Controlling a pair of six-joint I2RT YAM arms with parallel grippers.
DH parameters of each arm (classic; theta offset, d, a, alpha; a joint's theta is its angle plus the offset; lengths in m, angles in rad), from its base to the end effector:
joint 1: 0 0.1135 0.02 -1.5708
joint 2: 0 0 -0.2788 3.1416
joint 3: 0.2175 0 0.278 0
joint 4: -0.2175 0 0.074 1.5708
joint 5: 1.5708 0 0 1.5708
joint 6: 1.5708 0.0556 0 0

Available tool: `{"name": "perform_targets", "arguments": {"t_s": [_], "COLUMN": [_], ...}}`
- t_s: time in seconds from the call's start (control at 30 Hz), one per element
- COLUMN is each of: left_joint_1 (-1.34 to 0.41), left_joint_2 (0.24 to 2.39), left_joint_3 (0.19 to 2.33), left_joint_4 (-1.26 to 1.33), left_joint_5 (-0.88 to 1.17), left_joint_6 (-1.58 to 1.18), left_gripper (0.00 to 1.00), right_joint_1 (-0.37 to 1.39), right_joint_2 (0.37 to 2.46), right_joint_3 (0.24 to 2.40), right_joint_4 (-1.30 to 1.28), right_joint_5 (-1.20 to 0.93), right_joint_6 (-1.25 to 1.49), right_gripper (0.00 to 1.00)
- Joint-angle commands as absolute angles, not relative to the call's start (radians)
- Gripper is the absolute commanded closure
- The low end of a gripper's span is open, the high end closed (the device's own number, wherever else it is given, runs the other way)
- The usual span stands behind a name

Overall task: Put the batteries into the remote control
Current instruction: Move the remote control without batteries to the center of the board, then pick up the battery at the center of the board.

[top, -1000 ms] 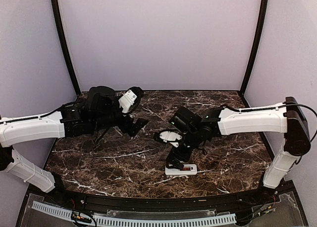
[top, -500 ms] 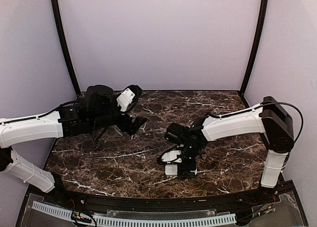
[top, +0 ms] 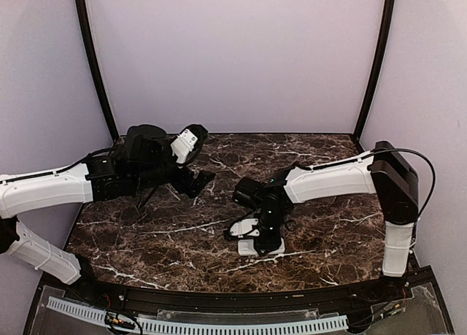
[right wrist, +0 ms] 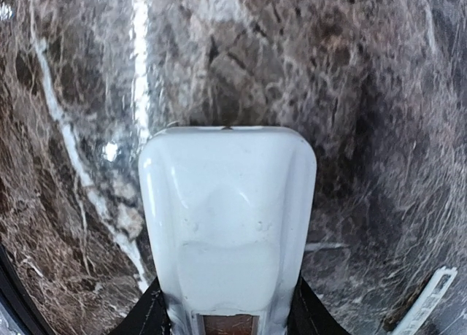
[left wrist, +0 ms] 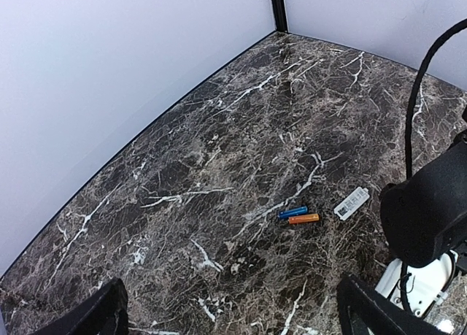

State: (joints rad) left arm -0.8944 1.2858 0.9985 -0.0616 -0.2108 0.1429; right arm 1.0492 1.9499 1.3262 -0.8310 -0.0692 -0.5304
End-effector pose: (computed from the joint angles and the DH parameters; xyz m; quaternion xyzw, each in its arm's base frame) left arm 0.2216 -0.2575 0.3178 0.3514 0.7373 -0.1292 0.5623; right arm 0.1928 0.3431 0.1341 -0.7100 0.7010 0.0482 0.0472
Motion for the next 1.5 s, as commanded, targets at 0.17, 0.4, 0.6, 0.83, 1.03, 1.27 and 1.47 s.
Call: {"name": "perform_targets", "arguments": {"t_s": [0.17,0.4,0.6,0.83,1.03,1.27,1.47], "left_joint_1": [-0.869,-0.856,-0.851,-0.845,-0.835,-0.833,-0.824], "left_joint_2": [1.246,1.237,1.239,1.227,1.217,1.233,1.261], "left_joint_3": [1.006,1.003,1.003,0.998,0.991,0.990,0.990], "left_joint_4": [-0.055,-0.048,-0.045,-0.035,-0.022,-0.022,-0.021], "left_joint_5": [-0.250,-0.258,-0.253,-0.274,-0.282,-0.281,-0.273], "left_joint_6": [0.145,0.145,0.140,0.137,0.131,0.130,0.122], "left_gripper": [0.01,0.01,0.01,0.01,0.01,0.01,0.01], "right_joint_1": [1.065,1.069,1.071,1.018,0.863,0.836,0.836], "right_joint_2": [2.141,2.197,2.169,1.959,1.844,1.889,1.944], "right_joint_3": [1.596,1.664,1.700,1.618,1.526,1.478,1.441], "right_joint_4": [-0.787,-0.817,-0.813,-0.582,-0.428,-0.494,-0.501], "right_joint_5": [-0.083,-0.116,-0.158,-0.219,-0.085,0.120,0.148], "right_joint_6": [-0.531,-0.531,-0.518,-0.404,0.004,0.228,0.298], "right_gripper": [0.66,0.48,0.18,0.16,0.32,0.50,0.50]}}
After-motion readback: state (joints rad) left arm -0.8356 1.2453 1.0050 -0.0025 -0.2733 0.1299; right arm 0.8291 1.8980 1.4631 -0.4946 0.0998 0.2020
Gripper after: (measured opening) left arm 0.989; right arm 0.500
